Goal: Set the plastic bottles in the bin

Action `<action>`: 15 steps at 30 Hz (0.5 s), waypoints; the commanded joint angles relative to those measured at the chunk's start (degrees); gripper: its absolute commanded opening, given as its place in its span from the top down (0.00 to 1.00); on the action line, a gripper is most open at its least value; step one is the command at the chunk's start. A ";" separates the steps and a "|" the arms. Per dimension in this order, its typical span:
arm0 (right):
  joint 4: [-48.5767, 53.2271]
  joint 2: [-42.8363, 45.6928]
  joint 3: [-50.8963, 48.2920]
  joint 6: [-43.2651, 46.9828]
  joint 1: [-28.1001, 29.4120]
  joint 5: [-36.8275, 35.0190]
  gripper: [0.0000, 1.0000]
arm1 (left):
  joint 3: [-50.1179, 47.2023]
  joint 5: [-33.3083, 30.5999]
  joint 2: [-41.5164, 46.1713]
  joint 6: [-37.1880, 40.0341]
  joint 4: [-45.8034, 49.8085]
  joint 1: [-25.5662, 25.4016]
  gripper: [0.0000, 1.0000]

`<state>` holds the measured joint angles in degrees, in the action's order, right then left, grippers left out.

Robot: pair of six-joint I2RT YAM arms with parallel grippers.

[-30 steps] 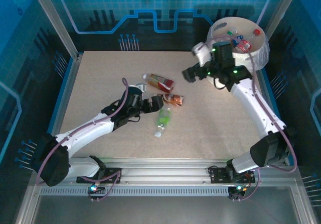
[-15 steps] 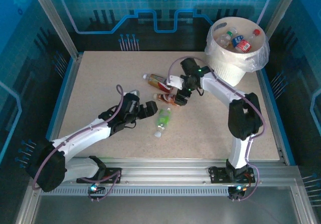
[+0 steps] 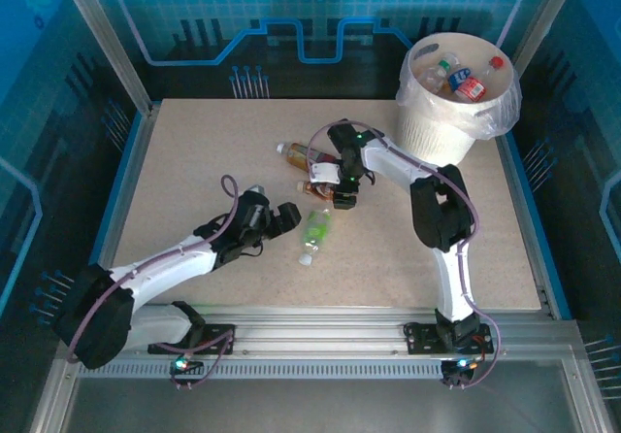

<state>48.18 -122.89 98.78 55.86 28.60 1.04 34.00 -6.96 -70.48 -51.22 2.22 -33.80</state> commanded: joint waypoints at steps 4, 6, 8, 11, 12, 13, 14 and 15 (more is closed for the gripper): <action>3.21 -1.50 0.27 0.45 1.13 -0.33 0.24 | -0.60 1.80 -1.94 -2.20 -2.85 0.35 0.01; 2.87 -0.73 -0.43 -0.34 1.21 -0.17 0.27 | -0.60 1.45 -2.14 -2.18 -3.82 0.38 0.01; 1.50 0.53 -1.75 -0.87 1.35 0.01 0.31 | -0.38 1.08 -2.45 -2.22 -4.85 0.32 0.01; 0.43 1.96 -3.21 -1.51 1.29 -0.33 0.38 | 0.00 0.77 -3.16 -2.53 -6.20 0.36 0.01; 0.35 2.33 -3.64 -1.48 1.32 -0.49 0.40 | 0.18 0.81 -3.46 -2.56 -6.51 0.28 0.01; 0.06 2.70 -4.19 -1.50 1.37 -0.67 0.42 | 0.35 0.83 -3.80 -2.52 -6.84 0.23 0.01; -0.39 3.22 -4.80 -1.45 1.37 -0.86 0.45 | 0.65 1.23 -4.12 -2.16 -7.13 0.23 0.01; -0.87 3.93 -5.41 -1.45 1.28 -1.10 0.48 | 1.01 1.62 -4.58 -1.69 -7.29 0.28 0.01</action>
<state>47.46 -121.84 95.18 54.78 29.21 0.27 33.65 -6.17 -73.67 -52.62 -3.03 -33.80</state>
